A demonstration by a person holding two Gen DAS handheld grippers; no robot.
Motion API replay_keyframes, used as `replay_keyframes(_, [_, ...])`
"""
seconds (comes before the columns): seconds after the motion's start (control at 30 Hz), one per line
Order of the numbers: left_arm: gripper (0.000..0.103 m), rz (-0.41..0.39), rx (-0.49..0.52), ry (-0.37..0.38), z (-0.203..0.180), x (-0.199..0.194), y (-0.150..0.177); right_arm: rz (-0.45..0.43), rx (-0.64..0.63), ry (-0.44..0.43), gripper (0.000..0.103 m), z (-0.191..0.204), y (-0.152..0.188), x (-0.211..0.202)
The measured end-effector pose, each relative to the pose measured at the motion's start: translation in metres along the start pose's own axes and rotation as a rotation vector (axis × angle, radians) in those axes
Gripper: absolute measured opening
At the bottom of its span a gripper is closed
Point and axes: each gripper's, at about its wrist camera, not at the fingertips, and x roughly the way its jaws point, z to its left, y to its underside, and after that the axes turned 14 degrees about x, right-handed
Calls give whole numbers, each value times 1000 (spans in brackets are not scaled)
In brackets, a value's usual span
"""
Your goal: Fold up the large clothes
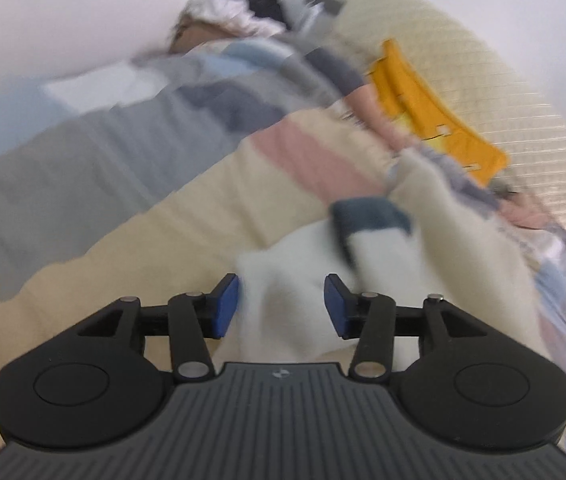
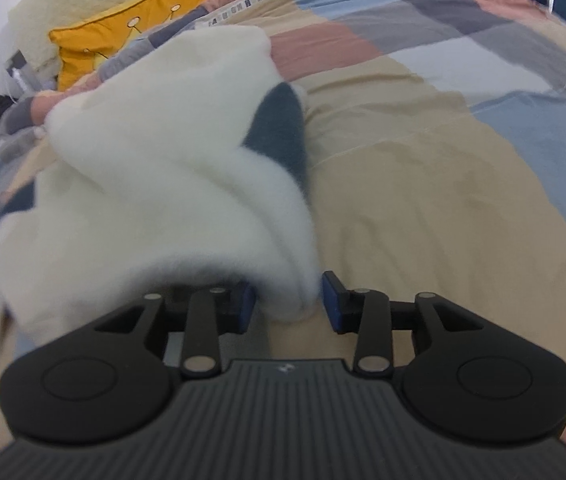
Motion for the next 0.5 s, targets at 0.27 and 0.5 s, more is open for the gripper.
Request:
replay_keyframes(0.27, [62,-26,130,178,-44,-32,11,82,54,-272,83,4,12,-26])
replay_keyframes(0.5, [66,164,53,336,-61,13,28,254,53,-360,83,23,29,-3])
